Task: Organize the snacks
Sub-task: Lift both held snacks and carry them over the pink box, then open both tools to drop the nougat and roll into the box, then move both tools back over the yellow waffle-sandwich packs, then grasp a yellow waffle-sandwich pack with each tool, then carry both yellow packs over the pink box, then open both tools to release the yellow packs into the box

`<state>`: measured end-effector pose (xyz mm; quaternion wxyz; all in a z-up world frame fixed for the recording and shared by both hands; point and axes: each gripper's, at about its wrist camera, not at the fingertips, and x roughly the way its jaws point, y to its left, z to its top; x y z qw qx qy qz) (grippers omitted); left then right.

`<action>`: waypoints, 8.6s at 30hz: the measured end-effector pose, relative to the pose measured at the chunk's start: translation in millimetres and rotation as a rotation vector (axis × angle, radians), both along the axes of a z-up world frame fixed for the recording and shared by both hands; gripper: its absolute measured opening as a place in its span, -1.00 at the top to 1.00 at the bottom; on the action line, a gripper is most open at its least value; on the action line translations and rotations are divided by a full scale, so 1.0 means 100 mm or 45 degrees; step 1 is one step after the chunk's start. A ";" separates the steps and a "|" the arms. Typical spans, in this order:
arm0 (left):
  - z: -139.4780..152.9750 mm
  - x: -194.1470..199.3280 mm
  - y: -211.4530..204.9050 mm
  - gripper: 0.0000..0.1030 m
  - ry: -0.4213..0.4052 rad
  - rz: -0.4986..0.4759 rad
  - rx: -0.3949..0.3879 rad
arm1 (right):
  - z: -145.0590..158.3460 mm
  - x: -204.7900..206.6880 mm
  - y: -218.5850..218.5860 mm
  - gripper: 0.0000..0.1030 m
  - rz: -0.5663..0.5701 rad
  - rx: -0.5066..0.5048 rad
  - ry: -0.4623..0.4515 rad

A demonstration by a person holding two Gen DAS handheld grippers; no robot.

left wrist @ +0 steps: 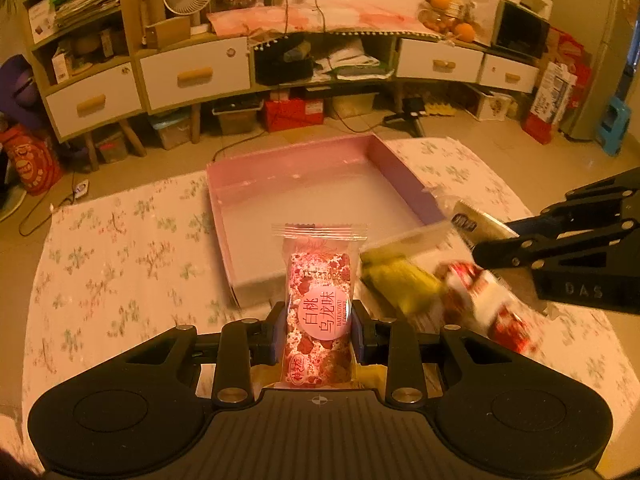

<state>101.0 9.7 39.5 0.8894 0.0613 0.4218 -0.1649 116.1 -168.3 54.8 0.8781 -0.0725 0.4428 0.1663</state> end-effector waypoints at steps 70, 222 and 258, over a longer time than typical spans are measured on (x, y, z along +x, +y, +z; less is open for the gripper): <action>-0.35 0.69 -0.03 -0.68 0.033 0.052 0.051 | -0.15 0.51 -0.11 -0.76 -0.048 -0.005 -0.124; -0.19 0.92 -0.24 0.24 0.031 0.091 -0.145 | -0.27 0.68 -0.12 0.39 -0.072 -0.005 -0.105; -0.80 1.50 -0.38 -0.27 0.117 0.148 -0.121 | -0.50 1.17 -0.17 -0.26 -0.131 -0.026 -0.048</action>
